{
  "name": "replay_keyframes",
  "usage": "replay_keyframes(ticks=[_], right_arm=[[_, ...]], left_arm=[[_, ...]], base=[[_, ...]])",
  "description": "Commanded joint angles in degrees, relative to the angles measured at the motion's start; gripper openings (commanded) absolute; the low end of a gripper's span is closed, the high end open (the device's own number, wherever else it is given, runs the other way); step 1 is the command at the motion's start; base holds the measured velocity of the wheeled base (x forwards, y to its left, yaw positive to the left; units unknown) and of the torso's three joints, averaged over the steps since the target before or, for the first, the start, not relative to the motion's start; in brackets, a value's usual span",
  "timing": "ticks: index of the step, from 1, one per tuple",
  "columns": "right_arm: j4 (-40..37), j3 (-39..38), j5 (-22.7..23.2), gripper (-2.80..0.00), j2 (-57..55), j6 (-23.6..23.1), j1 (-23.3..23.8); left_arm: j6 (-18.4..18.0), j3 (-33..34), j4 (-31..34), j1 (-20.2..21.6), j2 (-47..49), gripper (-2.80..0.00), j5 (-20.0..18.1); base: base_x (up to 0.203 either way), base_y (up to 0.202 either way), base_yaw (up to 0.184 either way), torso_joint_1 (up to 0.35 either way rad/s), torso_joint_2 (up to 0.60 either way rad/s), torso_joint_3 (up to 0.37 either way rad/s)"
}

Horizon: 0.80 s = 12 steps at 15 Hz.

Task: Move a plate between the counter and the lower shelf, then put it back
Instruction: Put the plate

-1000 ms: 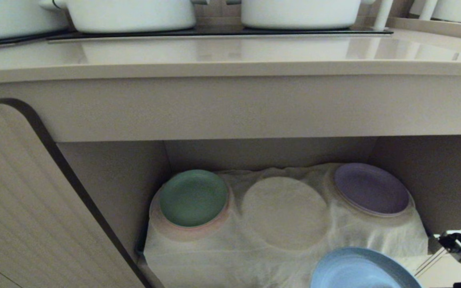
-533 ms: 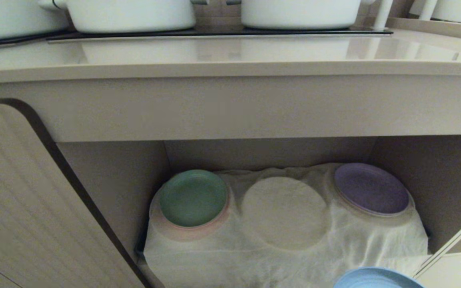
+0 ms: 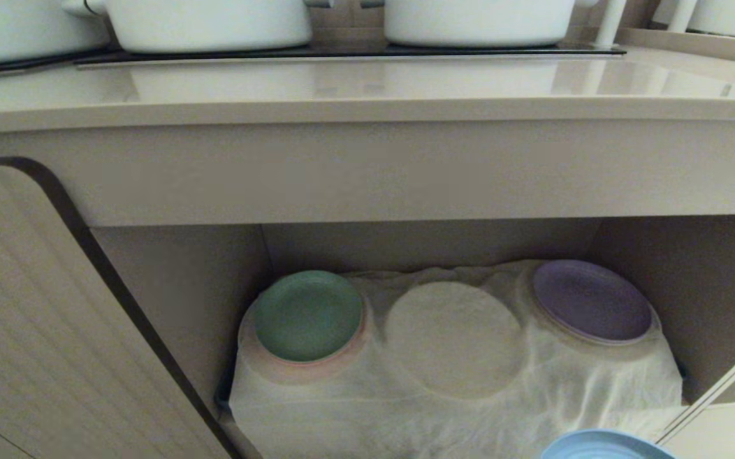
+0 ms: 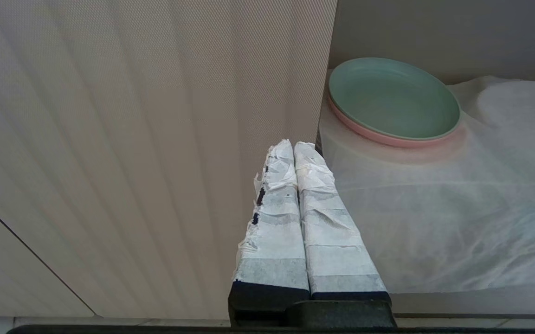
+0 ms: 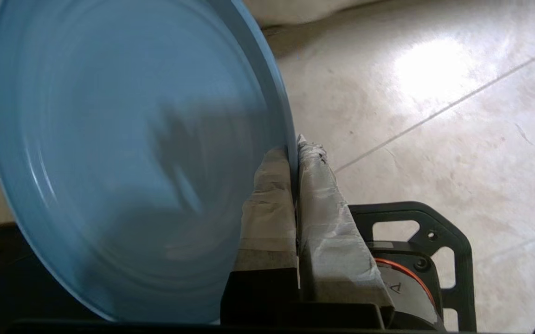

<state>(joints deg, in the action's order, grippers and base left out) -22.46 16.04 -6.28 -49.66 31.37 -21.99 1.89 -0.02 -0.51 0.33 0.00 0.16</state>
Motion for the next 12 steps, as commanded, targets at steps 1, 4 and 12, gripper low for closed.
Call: replay_keyframes(ticks=[1, 4, 12], right_arm=[[-0.18, -0.10, -0.01, -2.80, 2.49, 0.19, -0.07], [-4.48, -0.09, 2.81, -2.80, 6.17, 0.13, -0.15], [-7.25, -0.31, 5.85, -2.80, 7.64, -0.09, -0.34]], left_arm=[[0.04, 0.02, -0.02, 0.02, 0.00, -2.80, 0.02], [0.04, 0.00, -0.02, 0.02, 0.00, -2.80, 0.02], [0.04, -0.06, -0.02, 0.02, 0.00, -2.80, 0.02]], base=[[0.000, 0.000, 0.000, 0.000, 0.00, 0.000], [0.000, 0.000, 0.000, 0.000, 0.00, 0.000], [0.000, 0.000, 0.000, 0.000, 0.00, 0.000]])
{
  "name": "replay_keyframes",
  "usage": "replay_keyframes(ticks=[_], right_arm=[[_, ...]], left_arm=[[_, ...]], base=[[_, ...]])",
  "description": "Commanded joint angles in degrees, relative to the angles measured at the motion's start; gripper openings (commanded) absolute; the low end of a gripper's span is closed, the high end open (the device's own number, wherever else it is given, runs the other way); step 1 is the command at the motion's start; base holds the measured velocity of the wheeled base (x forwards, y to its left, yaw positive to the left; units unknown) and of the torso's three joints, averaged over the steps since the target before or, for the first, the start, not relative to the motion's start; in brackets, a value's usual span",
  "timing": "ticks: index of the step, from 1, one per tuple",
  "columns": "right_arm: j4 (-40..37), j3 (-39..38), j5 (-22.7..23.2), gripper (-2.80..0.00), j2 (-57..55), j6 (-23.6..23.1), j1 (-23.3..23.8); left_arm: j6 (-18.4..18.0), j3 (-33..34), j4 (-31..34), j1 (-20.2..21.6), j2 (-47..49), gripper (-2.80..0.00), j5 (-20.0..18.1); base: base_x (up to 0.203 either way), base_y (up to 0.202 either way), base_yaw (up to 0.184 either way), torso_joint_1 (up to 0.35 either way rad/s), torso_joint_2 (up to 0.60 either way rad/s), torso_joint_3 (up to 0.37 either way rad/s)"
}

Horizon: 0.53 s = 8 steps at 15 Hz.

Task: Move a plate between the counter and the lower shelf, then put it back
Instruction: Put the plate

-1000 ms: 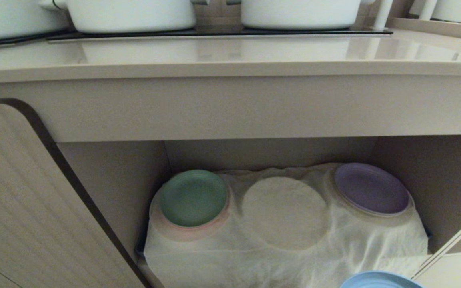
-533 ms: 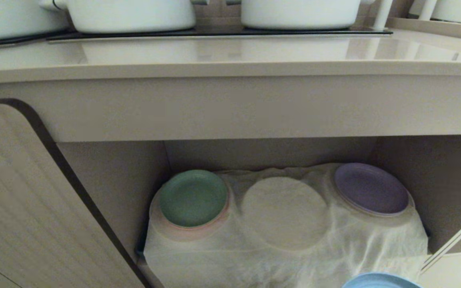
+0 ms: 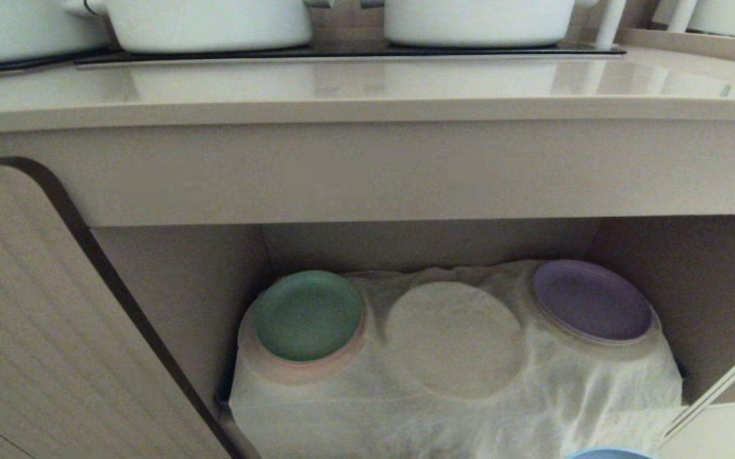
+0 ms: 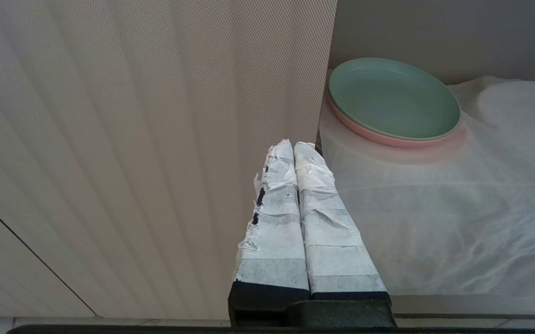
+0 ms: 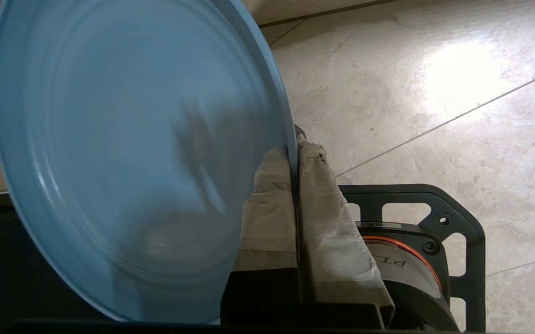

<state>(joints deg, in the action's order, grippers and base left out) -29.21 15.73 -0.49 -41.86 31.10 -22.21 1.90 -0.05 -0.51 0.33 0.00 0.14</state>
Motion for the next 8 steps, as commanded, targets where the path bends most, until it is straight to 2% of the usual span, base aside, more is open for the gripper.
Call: replay_keyframes(ticks=[1, 8], right_arm=[[-0.64, -0.07, 0.13, -2.80, -0.15, -0.87, -0.34], [-0.50, -0.96, 0.54, -2.80, 0.20, -2.09, -0.38]], left_arm=[[0.03, -0.01, -0.02, 0.02, 0.00, -2.80, 0.04], [0.03, -0.04, -0.02, 0.02, 0.00, -2.80, 0.04]], base=[[0.000, 0.000, 0.000, 0.000, 0.00, 0.000], [0.000, 0.000, 0.000, 0.000, 0.00, 0.000]])
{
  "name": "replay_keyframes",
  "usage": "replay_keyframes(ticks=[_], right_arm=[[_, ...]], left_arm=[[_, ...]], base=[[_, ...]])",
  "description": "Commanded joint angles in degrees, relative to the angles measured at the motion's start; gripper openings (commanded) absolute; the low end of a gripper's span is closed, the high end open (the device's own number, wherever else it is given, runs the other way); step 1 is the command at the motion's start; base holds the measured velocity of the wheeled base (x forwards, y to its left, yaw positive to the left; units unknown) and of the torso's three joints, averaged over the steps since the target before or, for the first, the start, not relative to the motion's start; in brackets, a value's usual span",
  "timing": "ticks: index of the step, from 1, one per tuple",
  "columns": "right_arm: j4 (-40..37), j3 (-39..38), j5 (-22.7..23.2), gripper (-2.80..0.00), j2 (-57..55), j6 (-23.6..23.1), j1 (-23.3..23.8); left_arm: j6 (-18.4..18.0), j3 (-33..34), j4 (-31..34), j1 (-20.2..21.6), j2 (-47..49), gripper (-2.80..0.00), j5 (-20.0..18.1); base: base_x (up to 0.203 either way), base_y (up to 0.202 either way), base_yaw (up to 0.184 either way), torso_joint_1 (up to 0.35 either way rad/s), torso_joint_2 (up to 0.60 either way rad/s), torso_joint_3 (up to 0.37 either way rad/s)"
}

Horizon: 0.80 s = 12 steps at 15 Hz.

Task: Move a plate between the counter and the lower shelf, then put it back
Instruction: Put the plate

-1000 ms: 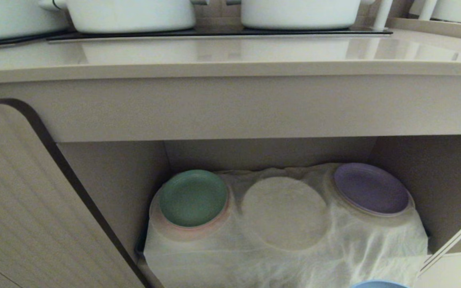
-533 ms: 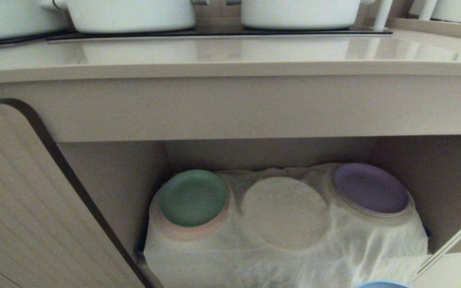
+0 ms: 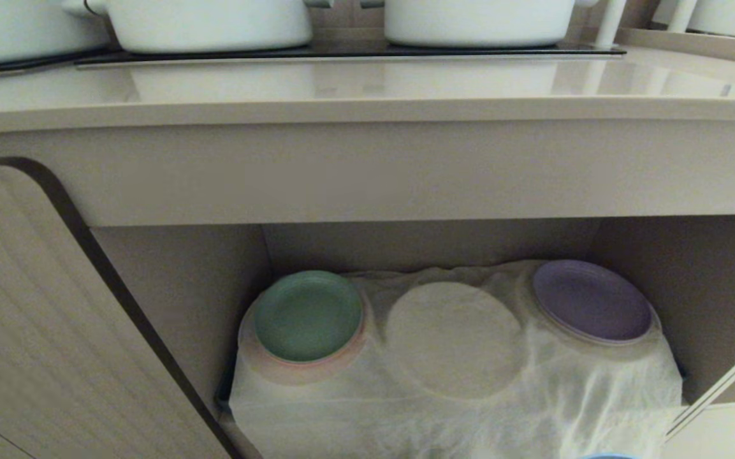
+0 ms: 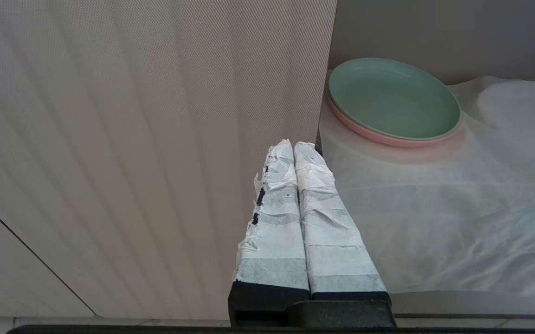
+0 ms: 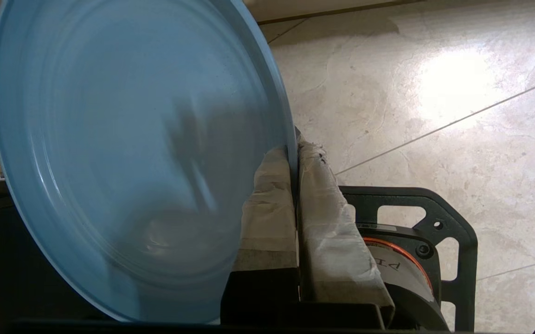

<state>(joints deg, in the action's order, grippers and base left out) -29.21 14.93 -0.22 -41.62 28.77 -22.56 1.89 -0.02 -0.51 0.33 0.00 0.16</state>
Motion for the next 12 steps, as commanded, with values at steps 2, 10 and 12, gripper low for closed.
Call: replay_keyframes(ticks=[2, 10, 12], right_arm=[[-0.50, -0.17, 0.74, -2.80, 0.05, 0.23, -0.02], [-0.23, -0.43, 0.83, -2.80, -0.13, 0.15, -0.20], [-0.23, -0.34, 0.83, -2.80, -0.13, 0.23, -0.29]], left_arm=[[0.04, -0.04, -0.02, 0.02, 0.00, -2.80, 0.02], [0.04, 0.02, -0.02, 0.02, 0.00, -2.80, 0.02], [0.04, 0.02, -0.02, 0.02, 0.00, -2.80, 0.02]], base=[[0.000, 0.000, 0.000, 0.000, 0.00, 0.000], [0.000, 0.000, 0.000, 0.000, 0.00, 0.000], [0.000, 0.000, 0.000, 0.020, -0.10, -0.079]])
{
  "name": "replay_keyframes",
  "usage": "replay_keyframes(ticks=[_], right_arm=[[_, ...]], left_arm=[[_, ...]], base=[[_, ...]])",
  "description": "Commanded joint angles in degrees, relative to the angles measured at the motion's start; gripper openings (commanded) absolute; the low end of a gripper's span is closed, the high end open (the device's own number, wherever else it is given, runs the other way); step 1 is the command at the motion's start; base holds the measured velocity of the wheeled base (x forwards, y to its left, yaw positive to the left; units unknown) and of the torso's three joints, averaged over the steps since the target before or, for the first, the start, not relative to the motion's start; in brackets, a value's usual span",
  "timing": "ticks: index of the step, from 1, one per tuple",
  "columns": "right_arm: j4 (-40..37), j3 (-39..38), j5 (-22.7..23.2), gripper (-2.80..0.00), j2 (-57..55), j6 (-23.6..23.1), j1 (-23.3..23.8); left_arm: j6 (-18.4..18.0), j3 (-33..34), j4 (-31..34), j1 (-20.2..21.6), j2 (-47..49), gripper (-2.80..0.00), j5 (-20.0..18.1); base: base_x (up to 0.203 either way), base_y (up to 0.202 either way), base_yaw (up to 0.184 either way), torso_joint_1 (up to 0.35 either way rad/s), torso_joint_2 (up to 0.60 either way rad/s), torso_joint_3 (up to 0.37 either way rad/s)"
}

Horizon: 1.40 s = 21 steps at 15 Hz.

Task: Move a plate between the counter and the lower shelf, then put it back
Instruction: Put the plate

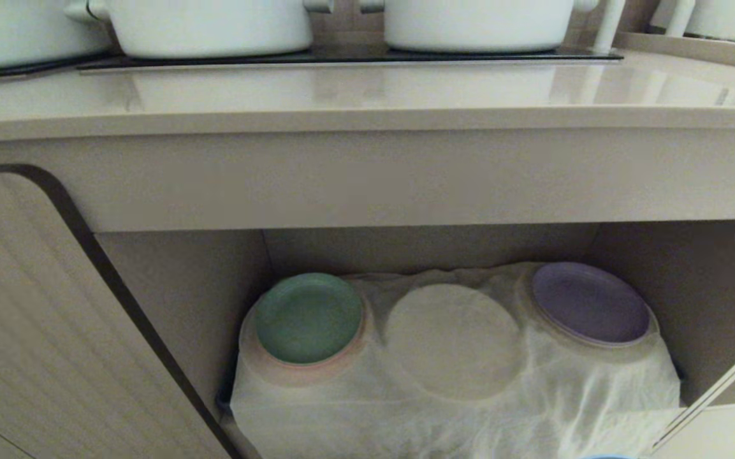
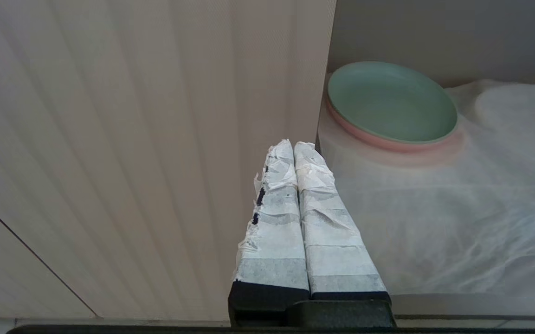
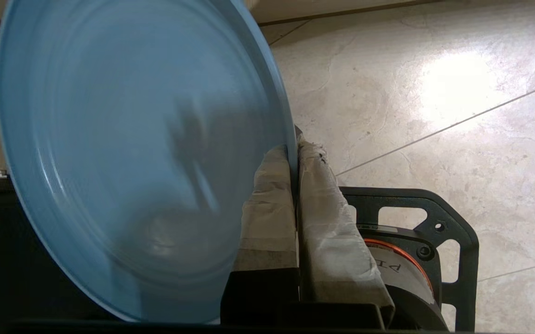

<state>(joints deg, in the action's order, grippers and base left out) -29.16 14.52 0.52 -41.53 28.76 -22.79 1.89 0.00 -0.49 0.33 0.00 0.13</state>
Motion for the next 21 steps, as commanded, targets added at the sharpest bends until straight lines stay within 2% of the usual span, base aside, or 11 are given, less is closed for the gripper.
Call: replay_keyframes(ticks=[1, 4, 21], right_arm=[[-0.28, -0.02, 0.09, -2.80, -0.21, 0.24, -0.06], [-0.37, -0.02, 0.09, -2.80, -0.13, 0.24, -0.15], [-0.11, 0.60, 0.71, -2.80, -0.13, 0.16, -0.50]], left_arm=[[0.04, 0.00, -0.04, 0.02, 0.00, -2.80, 0.04], [0.04, 0.00, -0.04, 0.02, 0.00, -2.80, 0.04], [0.04, 0.00, -0.04, 0.02, 0.00, -2.80, 0.04]], base=[[0.000, 0.000, 0.000, 0.078, -0.31, -0.238], [0.000, 0.000, 0.000, 0.103, -0.26, -0.284], [0.000, 0.000, 0.000, 0.198, -0.50, -0.286]])
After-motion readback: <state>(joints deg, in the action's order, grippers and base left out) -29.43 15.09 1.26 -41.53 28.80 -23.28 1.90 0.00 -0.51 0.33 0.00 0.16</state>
